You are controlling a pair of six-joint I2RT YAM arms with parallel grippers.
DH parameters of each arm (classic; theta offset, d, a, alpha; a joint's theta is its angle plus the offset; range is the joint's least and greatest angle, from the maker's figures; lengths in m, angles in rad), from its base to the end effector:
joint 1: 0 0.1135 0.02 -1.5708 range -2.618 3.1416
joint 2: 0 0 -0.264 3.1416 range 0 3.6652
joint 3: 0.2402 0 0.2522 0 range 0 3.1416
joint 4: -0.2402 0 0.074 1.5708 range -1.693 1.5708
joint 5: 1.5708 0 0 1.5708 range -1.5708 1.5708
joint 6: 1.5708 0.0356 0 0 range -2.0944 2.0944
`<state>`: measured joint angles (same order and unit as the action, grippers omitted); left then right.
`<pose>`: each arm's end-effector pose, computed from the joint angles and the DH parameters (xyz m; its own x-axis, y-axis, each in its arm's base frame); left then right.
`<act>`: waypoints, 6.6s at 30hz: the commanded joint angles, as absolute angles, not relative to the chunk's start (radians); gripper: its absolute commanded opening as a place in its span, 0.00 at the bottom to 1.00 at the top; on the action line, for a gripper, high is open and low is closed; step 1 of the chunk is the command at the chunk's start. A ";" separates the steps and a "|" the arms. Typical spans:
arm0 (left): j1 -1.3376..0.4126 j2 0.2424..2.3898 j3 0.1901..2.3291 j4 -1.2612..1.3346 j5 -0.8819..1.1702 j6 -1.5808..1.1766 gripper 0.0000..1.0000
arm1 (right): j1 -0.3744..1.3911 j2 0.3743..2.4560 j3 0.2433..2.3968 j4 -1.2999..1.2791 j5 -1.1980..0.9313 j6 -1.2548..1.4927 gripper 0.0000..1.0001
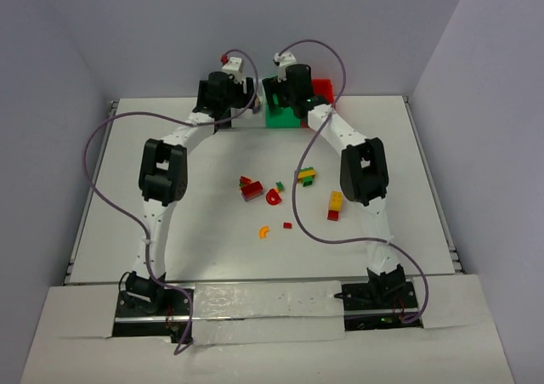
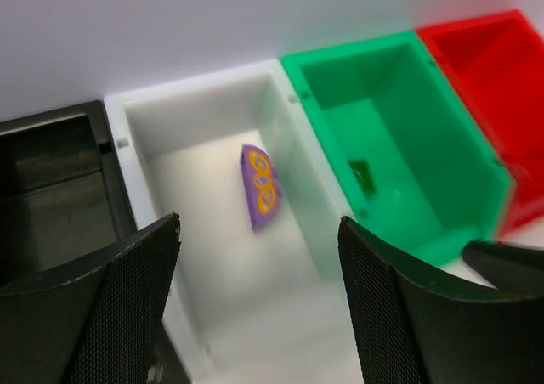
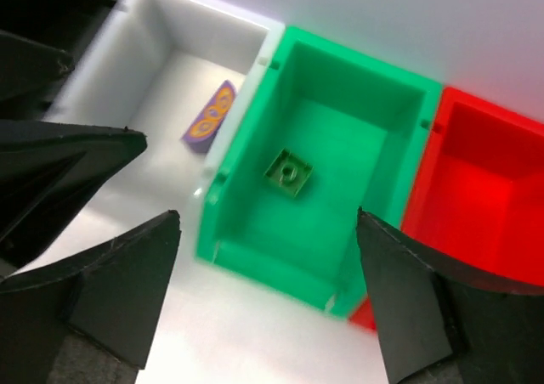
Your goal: Sort the legos into containers by color
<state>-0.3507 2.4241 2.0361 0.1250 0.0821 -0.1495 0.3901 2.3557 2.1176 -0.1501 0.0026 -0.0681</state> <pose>0.5381 -0.2000 0.2215 -0.3035 -0.0470 -0.9517 0.3758 0.9119 -0.1649 0.5182 0.2130 0.2593 -0.3235 -0.2066 -0.9234 -0.4010 0.9138 -0.0640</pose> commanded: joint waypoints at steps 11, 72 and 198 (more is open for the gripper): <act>-0.323 1.661 1.529 -0.399 0.588 0.138 0.80 | 0.378 1.568 1.555 -0.341 -0.137 -0.059 1.00; 0.121 1.587 1.200 -0.571 1.078 0.169 0.84 | 0.793 2.256 1.938 -0.940 -0.275 -1.038 0.68; -0.119 1.470 1.233 -0.240 0.626 -0.096 0.00 | 0.217 2.449 2.261 -0.286 0.182 -0.036 0.57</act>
<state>-0.1082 1.4551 1.1567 -0.2868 0.6660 -0.1210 0.2115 2.4458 2.1949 -0.3548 0.1629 -0.0408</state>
